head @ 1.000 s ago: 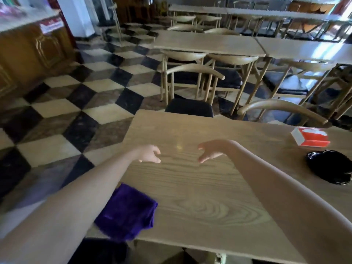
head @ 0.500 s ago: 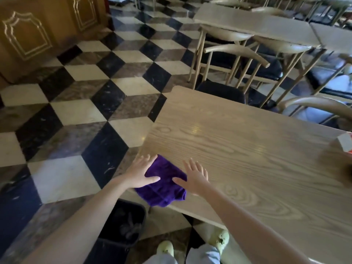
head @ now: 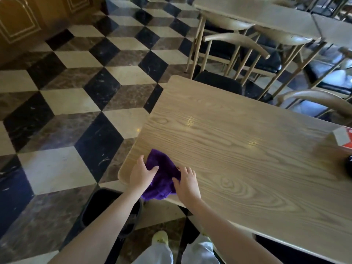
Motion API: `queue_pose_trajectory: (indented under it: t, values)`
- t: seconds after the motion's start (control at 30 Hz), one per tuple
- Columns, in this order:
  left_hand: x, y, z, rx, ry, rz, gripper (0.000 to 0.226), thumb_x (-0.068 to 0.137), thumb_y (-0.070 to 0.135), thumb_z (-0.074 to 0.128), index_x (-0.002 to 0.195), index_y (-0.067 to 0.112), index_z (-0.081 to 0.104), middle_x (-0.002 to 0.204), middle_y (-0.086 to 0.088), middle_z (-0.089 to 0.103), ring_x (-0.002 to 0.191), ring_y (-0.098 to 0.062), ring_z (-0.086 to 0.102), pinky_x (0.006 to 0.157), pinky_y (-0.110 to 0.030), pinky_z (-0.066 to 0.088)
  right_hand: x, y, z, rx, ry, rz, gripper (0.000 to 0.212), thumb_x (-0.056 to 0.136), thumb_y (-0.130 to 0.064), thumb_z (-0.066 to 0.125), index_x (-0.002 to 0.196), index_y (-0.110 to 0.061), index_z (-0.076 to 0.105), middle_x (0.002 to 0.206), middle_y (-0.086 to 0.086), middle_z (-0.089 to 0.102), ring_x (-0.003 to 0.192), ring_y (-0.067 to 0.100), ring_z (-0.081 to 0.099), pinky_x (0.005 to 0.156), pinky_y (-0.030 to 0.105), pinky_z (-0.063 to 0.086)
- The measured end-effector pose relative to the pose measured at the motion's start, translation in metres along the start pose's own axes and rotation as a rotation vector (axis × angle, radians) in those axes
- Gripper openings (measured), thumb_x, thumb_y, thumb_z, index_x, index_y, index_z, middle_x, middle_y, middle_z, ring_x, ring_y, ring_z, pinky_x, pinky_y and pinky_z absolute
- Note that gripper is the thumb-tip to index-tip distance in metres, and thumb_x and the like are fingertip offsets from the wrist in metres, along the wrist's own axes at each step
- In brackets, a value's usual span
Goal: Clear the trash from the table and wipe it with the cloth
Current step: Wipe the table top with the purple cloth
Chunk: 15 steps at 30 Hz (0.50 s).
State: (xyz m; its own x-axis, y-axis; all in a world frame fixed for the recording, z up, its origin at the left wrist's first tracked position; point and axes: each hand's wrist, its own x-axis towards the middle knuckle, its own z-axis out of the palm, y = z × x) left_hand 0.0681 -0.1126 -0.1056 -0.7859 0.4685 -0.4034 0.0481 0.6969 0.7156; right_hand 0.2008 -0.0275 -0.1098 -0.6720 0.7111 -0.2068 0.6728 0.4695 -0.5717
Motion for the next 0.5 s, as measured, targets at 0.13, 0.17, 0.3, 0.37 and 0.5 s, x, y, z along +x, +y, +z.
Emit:
queue_pose_trajectory:
  t: [0.13, 0.17, 0.3, 0.37, 0.5]
  values:
    - [0.001, 0.016, 0.008, -0.052, -0.172, -0.051, 0.019, 0.083, 0.022, 0.063, 0.096, 0.008, 0.065, 0.091, -0.009, 0.070, 0.091, -0.028, 0.065, 0.083, -0.039, 0.049, 0.001, 0.006, -0.013, 0.101, -0.069, 0.076, 0.037, 0.086, -0.014, 0.050, 0.122, -0.017, 0.054, 0.120, 0.006, 0.056, 0.114, 0.024, 0.049, 0.091, 0.030, 0.042]
    - [0.000, 0.020, 0.011, -0.054, -0.179, -0.032, 0.017, 0.085, 0.020, 0.060, 0.094, 0.007, 0.065, 0.089, -0.009, 0.070, 0.089, -0.029, 0.064, 0.081, -0.038, 0.048, 0.000, 0.009, -0.016, 0.120, -0.067, 0.092, 0.036, 0.086, -0.015, 0.049, 0.122, -0.018, 0.055, 0.119, 0.006, 0.057, 0.114, 0.023, 0.049, 0.090, 0.030, 0.042]
    - [0.001, 0.037, 0.030, -0.011, -0.171, 0.089, 0.021, 0.093, 0.019, 0.052, 0.105, 0.007, 0.064, 0.102, -0.012, 0.069, 0.099, -0.029, 0.061, 0.082, -0.033, 0.042, 0.003, 0.026, -0.038, 0.179, 0.024, 0.203, 0.024, 0.092, -0.018, 0.044, 0.112, -0.010, 0.055, 0.114, 0.011, 0.056, 0.106, 0.028, 0.052, 0.086, 0.032, 0.042]
    - [0.001, 0.047, 0.041, -0.029, -0.181, 0.125, 0.025, 0.095, 0.021, 0.049, 0.111, 0.009, 0.062, 0.108, -0.010, 0.068, 0.104, -0.028, 0.060, 0.085, -0.031, 0.041, 0.007, 0.037, -0.053, 0.186, 0.053, 0.258, 0.020, 0.094, -0.018, 0.042, 0.105, -0.004, 0.052, 0.110, 0.015, 0.056, 0.102, 0.030, 0.052, 0.083, 0.034, 0.040]
    - [-0.003, 0.076, 0.065, -0.138, -0.191, 0.194, 0.030, 0.096, 0.022, 0.048, 0.119, 0.004, 0.057, 0.111, -0.002, 0.065, 0.115, -0.025, 0.056, 0.089, -0.029, 0.038, 0.014, 0.058, -0.093, 0.237, 0.148, 0.306, 0.016, 0.092, -0.012, 0.044, 0.099, -0.002, 0.054, 0.107, 0.016, 0.055, 0.098, 0.031, 0.052, 0.081, 0.033, 0.039]
